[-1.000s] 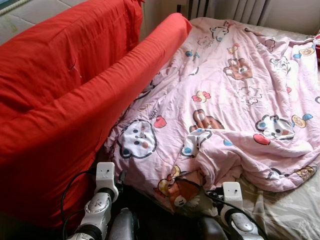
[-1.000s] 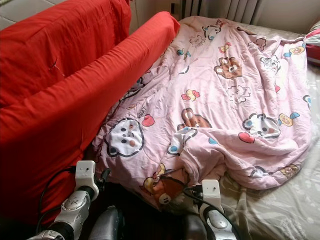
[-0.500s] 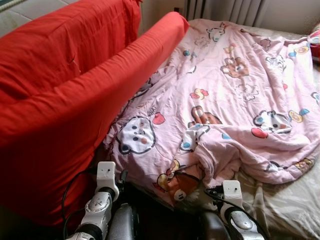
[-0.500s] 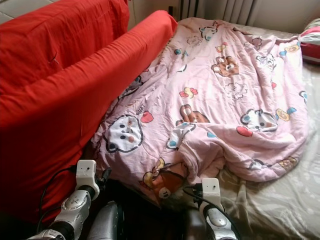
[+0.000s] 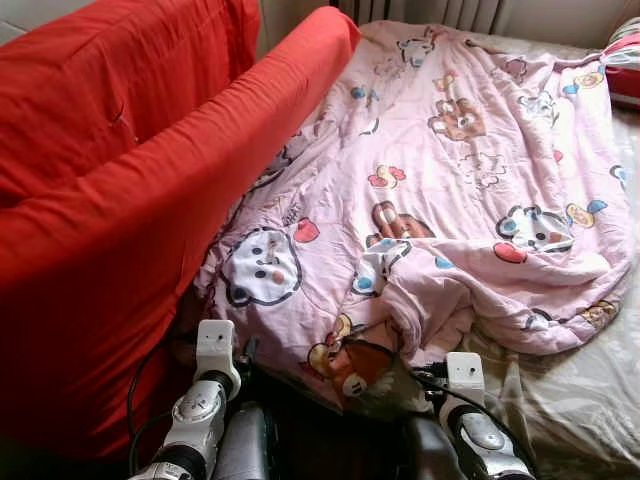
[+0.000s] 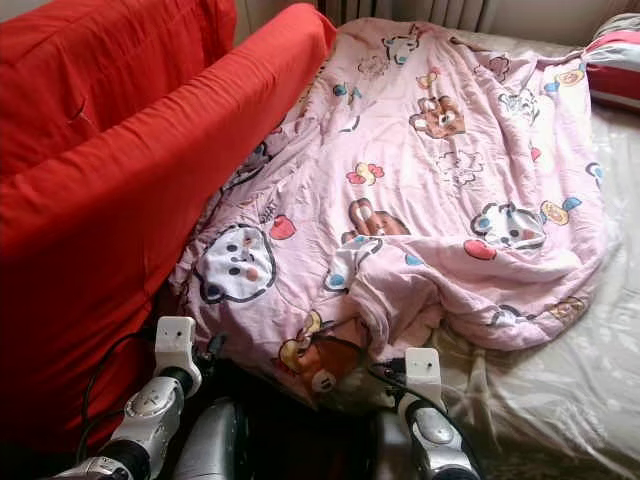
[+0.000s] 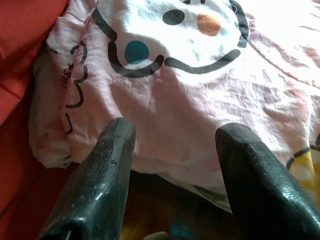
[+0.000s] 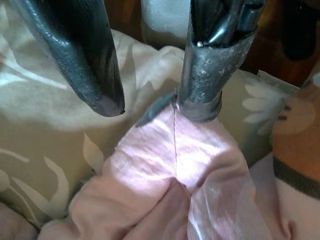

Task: Clean up the room

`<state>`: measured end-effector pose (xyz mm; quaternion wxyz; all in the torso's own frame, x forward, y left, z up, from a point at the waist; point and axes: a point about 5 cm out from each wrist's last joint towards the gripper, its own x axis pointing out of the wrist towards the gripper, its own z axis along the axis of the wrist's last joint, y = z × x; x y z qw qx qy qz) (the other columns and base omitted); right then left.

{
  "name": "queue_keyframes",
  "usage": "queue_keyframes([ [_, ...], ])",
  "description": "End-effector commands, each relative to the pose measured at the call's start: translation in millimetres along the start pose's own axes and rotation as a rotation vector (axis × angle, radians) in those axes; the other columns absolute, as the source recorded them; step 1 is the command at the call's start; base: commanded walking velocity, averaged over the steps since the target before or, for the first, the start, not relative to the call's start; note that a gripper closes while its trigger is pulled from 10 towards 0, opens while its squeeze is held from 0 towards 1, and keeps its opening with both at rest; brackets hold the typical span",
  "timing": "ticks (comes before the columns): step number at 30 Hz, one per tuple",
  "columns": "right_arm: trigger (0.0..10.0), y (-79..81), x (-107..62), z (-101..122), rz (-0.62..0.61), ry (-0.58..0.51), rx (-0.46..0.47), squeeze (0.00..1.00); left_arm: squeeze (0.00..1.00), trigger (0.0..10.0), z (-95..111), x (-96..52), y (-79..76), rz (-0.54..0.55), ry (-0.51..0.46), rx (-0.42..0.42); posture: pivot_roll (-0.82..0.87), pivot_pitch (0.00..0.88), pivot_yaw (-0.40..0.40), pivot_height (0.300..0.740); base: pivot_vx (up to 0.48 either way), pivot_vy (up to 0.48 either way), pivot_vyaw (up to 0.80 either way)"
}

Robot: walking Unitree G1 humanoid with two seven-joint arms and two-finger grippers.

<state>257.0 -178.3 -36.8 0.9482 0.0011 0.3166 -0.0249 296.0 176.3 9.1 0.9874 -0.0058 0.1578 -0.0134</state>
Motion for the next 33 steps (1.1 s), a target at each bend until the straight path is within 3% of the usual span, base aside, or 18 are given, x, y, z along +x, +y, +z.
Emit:
queue_keyframes([
  [1, 10.0, 2.6, -2.0, -8.6, 0.005, 0.029, 0.007, 0.0, 0.0, 10.0, 2.6, 0.6, 1.8, 0.003, -0.012, -0.007, -0.05, 0.216, 0.05, 0.614, 0.315, 0.0, 0.0],
  [11, 10.0, 4.9, -2.8, -11.2, 0.027, 0.033, 0.011, 0.0, 0.0, 10.0, 2.7, 0.6, 1.1, 0.001, -0.016, -0.01, -0.05, 0.217, 0.05, 0.614, 0.326, 0.0, 0.0],
  [26, 10.0, -0.7, -1.0, -7.0, -0.012, 0.045, 0.011, 0.0, 0.0, 10.0, 2.4, 0.3, -0.7, -0.009, -0.019, -0.008, -0.04, 0.231, 0.05, 0.614, 0.0, 0.0, 0.0],
  [33, 10.0, -7.1, 3.0, 7.6, -0.033, 0.018, 0.02, 0.0, 0.0, 10.0, 3.9, -1.2, 3.5, -0.013, -0.039, 0.001, -0.02, 0.251, 0.06, 0.614, 0.0, 0.0, 0.0],
])
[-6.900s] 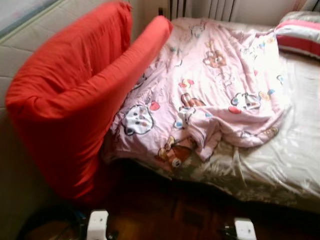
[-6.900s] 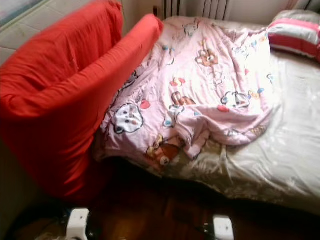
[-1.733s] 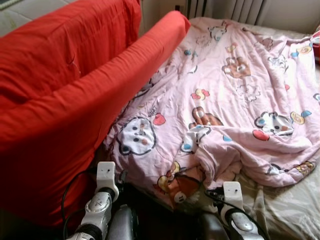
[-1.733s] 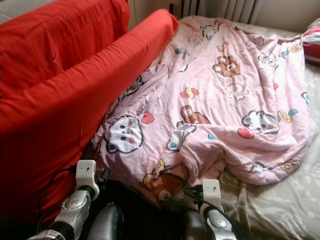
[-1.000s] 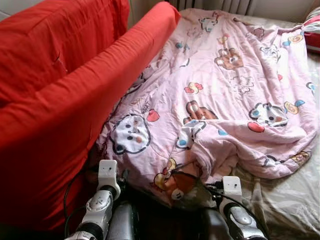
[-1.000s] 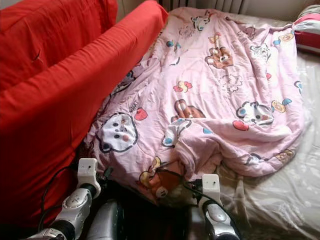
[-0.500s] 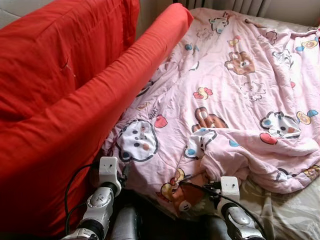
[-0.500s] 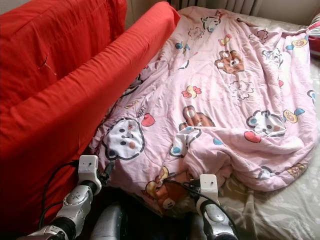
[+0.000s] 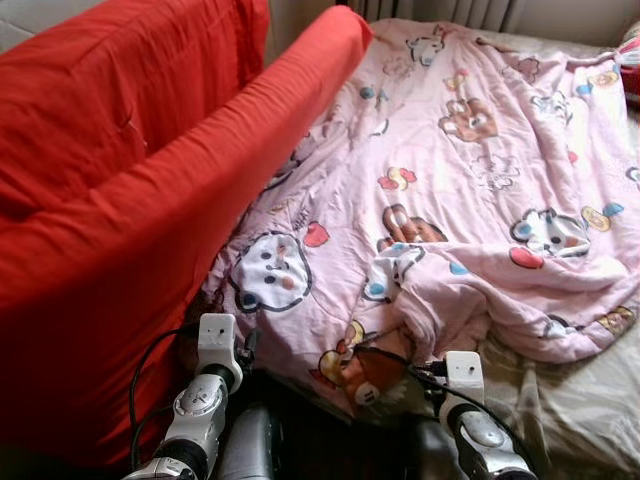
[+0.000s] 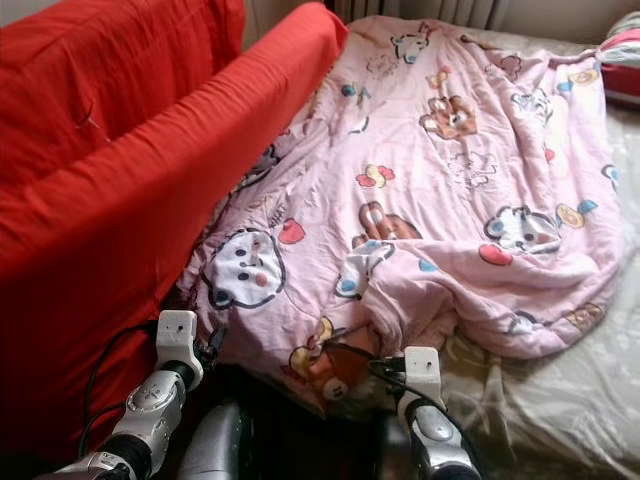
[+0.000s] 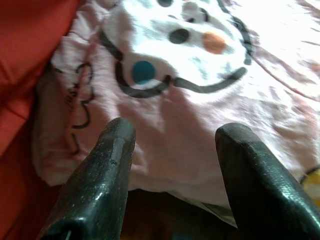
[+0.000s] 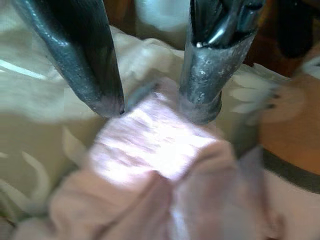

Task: Clean up the room

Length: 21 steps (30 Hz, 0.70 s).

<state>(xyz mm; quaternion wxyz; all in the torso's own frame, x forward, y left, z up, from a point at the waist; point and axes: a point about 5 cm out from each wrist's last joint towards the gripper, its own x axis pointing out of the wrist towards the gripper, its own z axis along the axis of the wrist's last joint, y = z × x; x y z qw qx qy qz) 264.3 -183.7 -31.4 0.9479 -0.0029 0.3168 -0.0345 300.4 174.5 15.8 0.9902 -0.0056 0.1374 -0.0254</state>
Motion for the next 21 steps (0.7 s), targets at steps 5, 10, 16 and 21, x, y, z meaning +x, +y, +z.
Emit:
queue_keyframes([
  [5, 10.0, -3.0, 2.4, 8.2, -0.008, -0.008, 0.026, 0.0, 0.0, 10.0, 0.4, -3.9, 7.8, 0.0, -0.028, 0.008, 0.0, 0.278, 0.075, 0.614, 0.0, 0.0, 0.0],
  [10, 10.0, -2.5, 3.7, 13.8, -0.004, -0.022, 0.029, 0.0, 0.0, 10.0, 12.0, -0.9, 7.1, -0.029, -0.08, 0.03, 0.02, 0.303, 0.091, 0.614, 0.0, 0.0, 0.0],
  [16, 10.0, 4.9, 3.6, 11.5, 0.042, -0.012, 0.036, 0.0, 0.0, 10.0, 20.6, 1.2, 4.7, -0.063, -0.115, 0.054, 0.03, 0.313, 0.107, 0.614, 0.0, 0.0, 0.0],
  [21, 0.0, 11.4, 1.7, 3.0, 0.069, 0.011, 0.032, 0.0, 0.0, 10.0, 19.0, -0.8, 5.3, -0.077, -0.111, 0.064, 0.03, 0.308, 0.114, 0.614, 0.0, 0.0, 0.0],
])
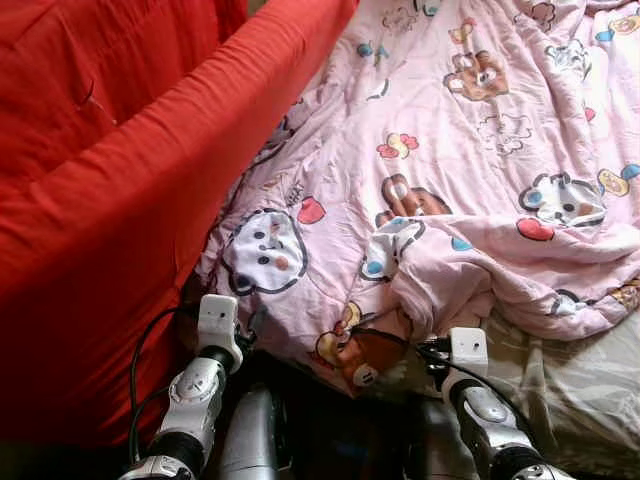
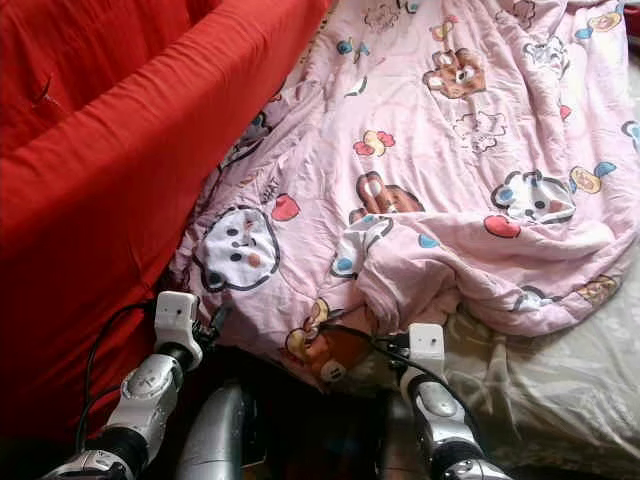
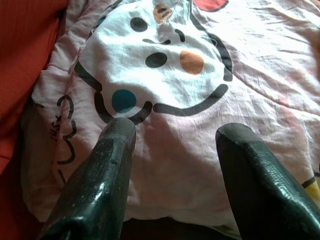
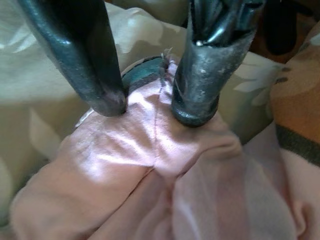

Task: Clean up the room

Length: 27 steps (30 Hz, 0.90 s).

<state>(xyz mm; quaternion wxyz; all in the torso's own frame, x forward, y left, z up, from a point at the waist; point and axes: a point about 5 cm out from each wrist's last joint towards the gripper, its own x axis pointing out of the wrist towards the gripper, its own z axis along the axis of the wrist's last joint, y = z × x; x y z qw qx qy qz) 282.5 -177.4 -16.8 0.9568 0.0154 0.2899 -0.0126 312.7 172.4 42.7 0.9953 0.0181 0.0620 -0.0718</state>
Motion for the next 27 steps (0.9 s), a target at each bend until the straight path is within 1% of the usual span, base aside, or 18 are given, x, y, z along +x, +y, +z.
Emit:
queue_keyframes([
  [1, 0.0, 4.2, -4.7, -20.1, 0.014, 0.068, 0.014, 0.0, 0.0, 10.0, -10.0, -7.8, 6.3, 0.008, 0.04, 0.0, 0.03, 0.307, 0.114, 0.614, 0.0, 0.0, 0.0],
  [12, 0.0, 2.3, -8.2, -31.5, 0.006, 0.106, 0.017, 0.0, 0.0, 10.0, -8.4, -5.9, 5.6, 0.0, 0.047, 0.003, 0.03, 0.304, 0.119, 0.614, 0.0, 0.0, 0.0],
  [17, 0.0, 2.0, -7.9, -30.5, 0.001, 0.104, 0.023, 0.0, 0.0, 10.0, -7.8, -4.8, 5.1, -0.003, 0.05, 0.005, 0.03, 0.301, 0.119, 0.614, 0.0, 0.0, 0.0],
  [23, 0.0, -1.7, -5.9, -22.0, -0.03, 0.063, 0.036, 0.0, 0.0, 10.0, -10.9, -4.7, 5.5, 0.004, 0.076, 0.009, 0.03, 0.282, 0.115, 0.614, 0.0, 0.0, 0.0],
  [27, 0.0, -6.4, -4.2, -10.5, -0.06, -0.005, 0.062, 0.0, 0.0, 10.0, -19.2, -8.1, 7.4, 0.024, 0.12, 0.006, 0.01, 0.262, 0.107, 0.614, 0.0, 0.0, 0.0],
])
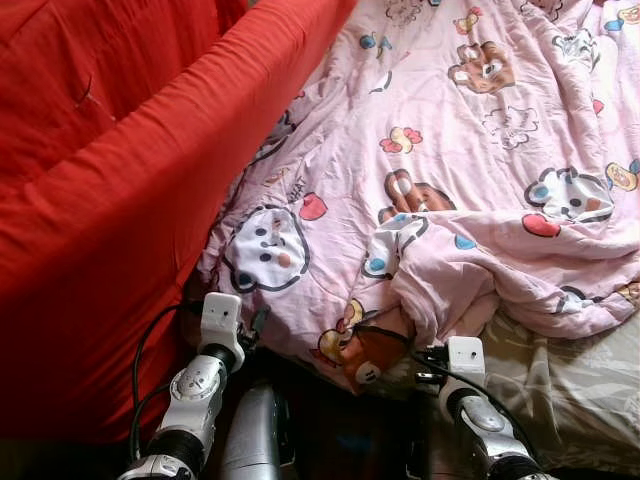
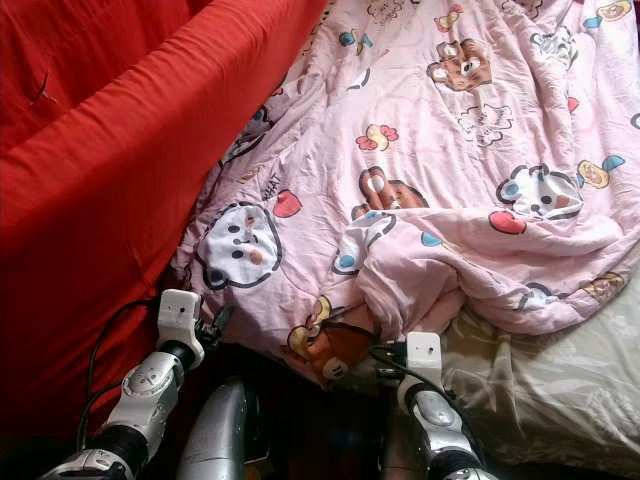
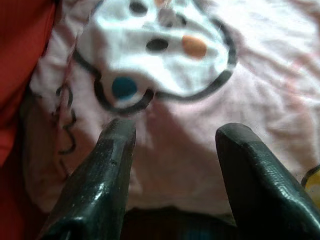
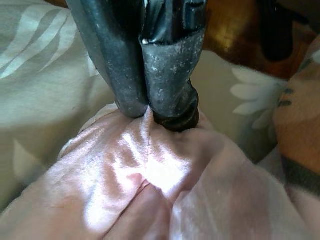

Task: Clean up the room

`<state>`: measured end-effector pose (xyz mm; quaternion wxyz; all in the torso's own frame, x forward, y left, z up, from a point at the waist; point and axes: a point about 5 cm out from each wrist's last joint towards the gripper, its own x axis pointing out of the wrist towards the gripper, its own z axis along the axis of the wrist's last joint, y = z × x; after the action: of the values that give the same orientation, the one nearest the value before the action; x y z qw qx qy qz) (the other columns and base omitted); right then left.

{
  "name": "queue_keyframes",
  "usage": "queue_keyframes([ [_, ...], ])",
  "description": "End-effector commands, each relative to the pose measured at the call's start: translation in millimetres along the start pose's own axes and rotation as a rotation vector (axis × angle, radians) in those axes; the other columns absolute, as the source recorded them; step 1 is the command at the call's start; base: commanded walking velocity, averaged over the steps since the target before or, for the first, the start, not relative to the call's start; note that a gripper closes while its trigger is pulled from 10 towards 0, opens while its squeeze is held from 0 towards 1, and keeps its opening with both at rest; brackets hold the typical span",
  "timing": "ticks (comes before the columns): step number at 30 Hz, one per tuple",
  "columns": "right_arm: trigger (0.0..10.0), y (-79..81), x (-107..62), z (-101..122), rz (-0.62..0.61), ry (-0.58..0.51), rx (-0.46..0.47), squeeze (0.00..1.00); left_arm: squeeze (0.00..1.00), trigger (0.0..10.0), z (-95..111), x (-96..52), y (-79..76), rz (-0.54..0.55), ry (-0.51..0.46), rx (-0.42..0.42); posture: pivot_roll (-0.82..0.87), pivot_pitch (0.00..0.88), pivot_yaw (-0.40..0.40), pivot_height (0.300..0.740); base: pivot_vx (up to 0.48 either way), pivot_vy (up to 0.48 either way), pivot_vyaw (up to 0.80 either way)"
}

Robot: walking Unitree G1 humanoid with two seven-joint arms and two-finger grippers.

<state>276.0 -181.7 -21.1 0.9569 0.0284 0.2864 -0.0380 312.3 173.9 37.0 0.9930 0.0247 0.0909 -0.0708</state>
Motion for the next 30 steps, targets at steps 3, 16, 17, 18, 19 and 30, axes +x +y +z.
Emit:
queue_keyframes([
  [3, 0.0, -7.3, -1.3, 5.1, -0.054, -0.07, 0.047, 0.0, 0.0, 10.0, -20.1, -9.8, 6.3, 0.036, 0.091, -0.011, 0.0, 0.252, 0.101, 0.614, 0.0, 0.0, 0.0],
  [16, 0.0, -12.5, -16.1, 22.4, -0.076, -0.374, 0.11, 0.0, 0.0, 10.0, -48.1, -22.1, 1.9, 0.092, 0.229, -0.05, -0.06, 0.206, 0.041, 0.614, 0.0, 0.0, 0.0],
  [17, 0.0, -12.5, -16.1, 22.4, -0.076, -0.374, 0.11, 0.0, 0.0, 10.0, -48.1, -22.1, 1.9, 0.092, 0.229, -0.05, -0.06, 0.206, 0.041, 0.614, 0.0, 0.0, 0.0],
  [18, 3.5, -9.4, -17.5, 21.4, -0.064, -0.383, 0.11, 0.0, 0.0, 10.0, -51.6, -24.3, 1.3, 0.096, 0.244, -0.052, -0.06, 0.206, 0.039, 0.614, 0.0, 0.0, 0.0],
  [19, 10.0, -7.7, -17.9, 20.1, -0.057, -0.381, 0.107, 0.0, 0.0, 10.0, -55.7, -26.8, 0.4, 0.098, 0.264, -0.052, -0.07, 0.204, 0.037, 0.614, 0.0, 0.0, 0.0],
  [30, 10.0, 0.2, -13.5, 24.9, -0.019, -0.361, 0.094, 0.0, 0.0, 10.0, -78.0, -42.8, 1.8, 0.133, 0.38, -0.058, -0.07, 0.186, 0.029, 0.659, 0.0, 0.0, 0.0],
])
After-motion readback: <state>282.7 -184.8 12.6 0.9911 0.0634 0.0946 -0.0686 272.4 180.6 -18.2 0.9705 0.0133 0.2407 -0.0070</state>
